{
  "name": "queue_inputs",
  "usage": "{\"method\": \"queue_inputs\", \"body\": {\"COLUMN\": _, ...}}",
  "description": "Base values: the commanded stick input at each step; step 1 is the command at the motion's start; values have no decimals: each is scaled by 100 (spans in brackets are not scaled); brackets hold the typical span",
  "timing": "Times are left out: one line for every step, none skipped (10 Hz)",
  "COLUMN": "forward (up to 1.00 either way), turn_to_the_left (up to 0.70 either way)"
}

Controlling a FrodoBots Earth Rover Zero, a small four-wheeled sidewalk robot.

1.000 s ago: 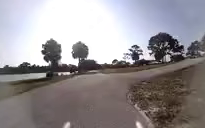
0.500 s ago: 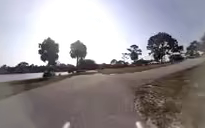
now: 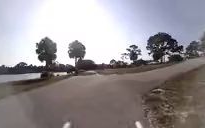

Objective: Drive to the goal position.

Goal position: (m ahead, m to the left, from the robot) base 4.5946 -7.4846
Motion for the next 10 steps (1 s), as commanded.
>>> {"method": "queue_inputs", "body": {"forward": 100, "turn_to_the_left": -28}}
{"method": "queue_inputs", "body": {"forward": 100, "turn_to_the_left": -38}}
{"method": "queue_inputs", "body": {"forward": 100, "turn_to_the_left": -38}}
{"method": "queue_inputs", "body": {"forward": 100, "turn_to_the_left": -38}}
{"method": "queue_inputs", "body": {"forward": 100, "turn_to_the_left": -38}}
{"method": "queue_inputs", "body": {"forward": 100, "turn_to_the_left": -38}}
{"method": "queue_inputs", "body": {"forward": 100, "turn_to_the_left": -37}}
{"method": "queue_inputs", "body": {"forward": 100, "turn_to_the_left": -37}}
{"method": "queue_inputs", "body": {"forward": 100, "turn_to_the_left": -38}}
{"method": "queue_inputs", "body": {"forward": 100, "turn_to_the_left": -37}}
